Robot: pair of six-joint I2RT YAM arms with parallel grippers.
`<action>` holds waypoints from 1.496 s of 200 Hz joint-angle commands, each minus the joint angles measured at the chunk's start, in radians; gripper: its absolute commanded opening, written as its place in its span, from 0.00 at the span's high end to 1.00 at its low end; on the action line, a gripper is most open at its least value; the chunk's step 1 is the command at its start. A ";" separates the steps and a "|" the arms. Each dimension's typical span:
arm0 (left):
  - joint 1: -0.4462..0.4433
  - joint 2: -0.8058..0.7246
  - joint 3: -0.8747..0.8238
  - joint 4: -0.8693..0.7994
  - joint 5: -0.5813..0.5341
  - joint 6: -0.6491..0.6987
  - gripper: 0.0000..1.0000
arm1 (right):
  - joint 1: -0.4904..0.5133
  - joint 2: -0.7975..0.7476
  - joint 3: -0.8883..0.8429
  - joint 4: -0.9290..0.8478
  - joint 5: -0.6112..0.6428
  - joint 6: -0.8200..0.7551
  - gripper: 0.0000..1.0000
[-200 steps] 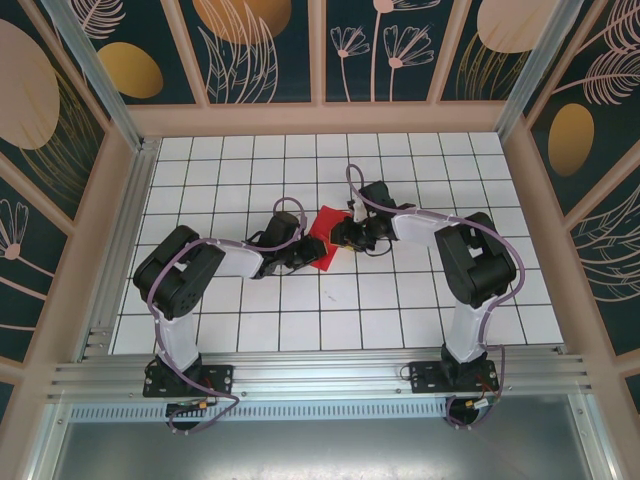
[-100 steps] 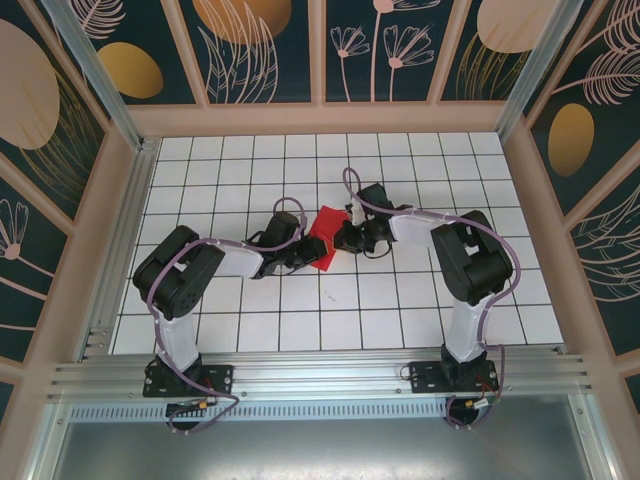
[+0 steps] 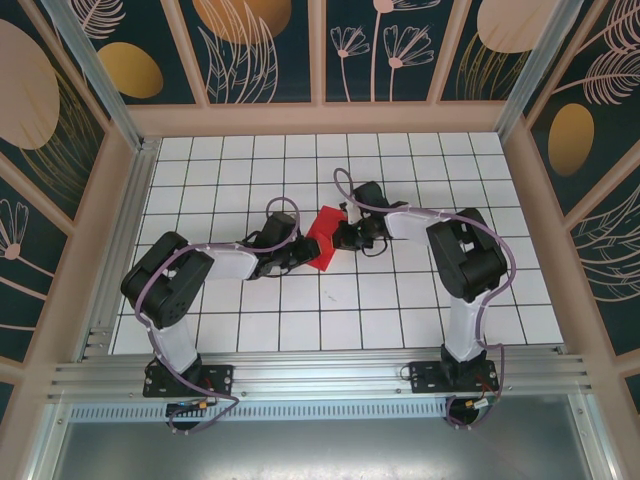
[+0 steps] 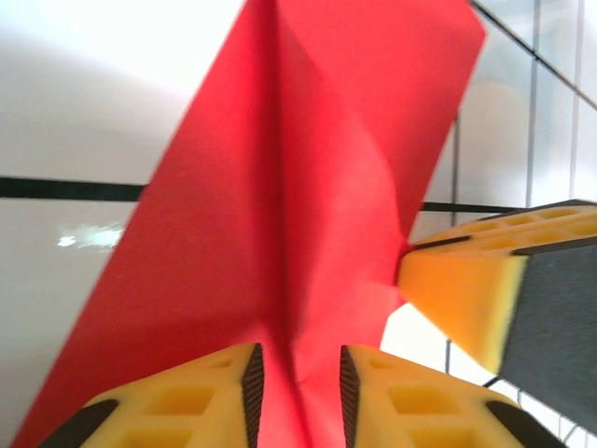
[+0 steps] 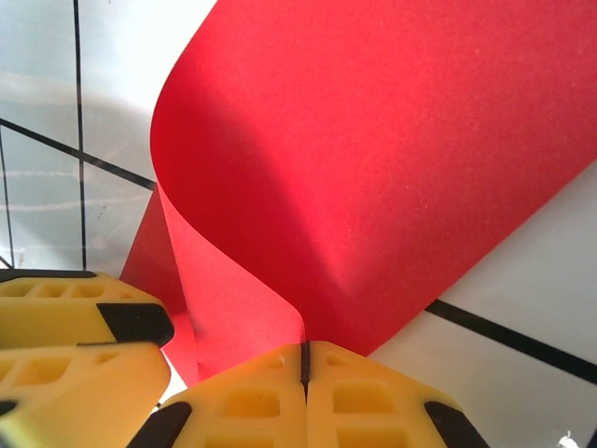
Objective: Fold a paper plane with a square sheet of paper (pick it up from the middle)
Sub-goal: Fold the triangle a second time at the center of the table.
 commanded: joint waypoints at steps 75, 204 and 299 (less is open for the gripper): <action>0.003 -0.009 0.013 -0.159 -0.091 0.087 0.88 | 0.011 0.047 0.074 -0.048 0.040 -0.063 0.92; 0.002 -0.004 0.024 -0.153 -0.067 0.095 0.88 | 0.011 0.065 0.084 -0.058 0.073 -0.062 0.91; 0.003 -0.049 0.064 -0.129 -0.020 0.095 0.81 | 0.011 0.082 0.090 -0.069 0.080 -0.066 0.91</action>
